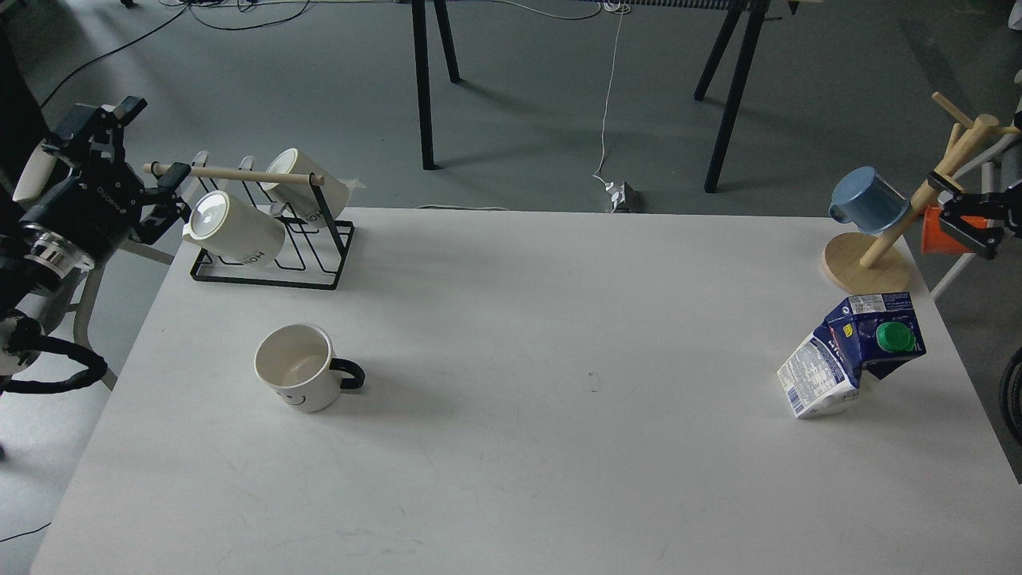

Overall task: Place cup and milk with both arms
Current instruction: 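Reach the left gripper down toward the white mug's rim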

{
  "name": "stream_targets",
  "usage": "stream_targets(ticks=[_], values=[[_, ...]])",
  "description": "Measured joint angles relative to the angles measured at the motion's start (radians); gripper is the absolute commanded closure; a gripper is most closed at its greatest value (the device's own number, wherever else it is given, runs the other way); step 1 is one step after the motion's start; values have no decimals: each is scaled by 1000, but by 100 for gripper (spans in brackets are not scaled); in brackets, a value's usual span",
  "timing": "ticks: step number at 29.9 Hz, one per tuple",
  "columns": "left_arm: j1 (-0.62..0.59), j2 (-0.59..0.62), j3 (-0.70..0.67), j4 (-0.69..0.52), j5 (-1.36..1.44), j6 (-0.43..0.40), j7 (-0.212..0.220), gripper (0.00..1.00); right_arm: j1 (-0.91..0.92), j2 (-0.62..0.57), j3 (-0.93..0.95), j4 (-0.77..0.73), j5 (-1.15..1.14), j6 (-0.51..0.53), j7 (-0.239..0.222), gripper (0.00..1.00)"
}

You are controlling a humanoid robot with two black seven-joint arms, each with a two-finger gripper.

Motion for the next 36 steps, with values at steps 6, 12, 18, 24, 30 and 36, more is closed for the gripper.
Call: stream_targets(ticks=[6,12,18,24,30,36], values=[[-3,4,-6,-2,-1,0,0,0,-5,1,-2,-8,0,0,0,2],[-30,21,-15,4,-24,0,0,0,-7,1,1,-10,0,0,0,2],[-39,44,1,16,62,0,0,0,-12,1,7,-9,0,0,0,2],[-54,112,11,-73,548,0,0,0,-57,-6,18,-37,7,0,0,2],[-57,193,20,-281,1086,0,0,0,-73,-6,19,-55,9,0,0,2],[-48,194,56,-365,1574,0,0,1,-74,-6,21,-61,10,0,0,2]])
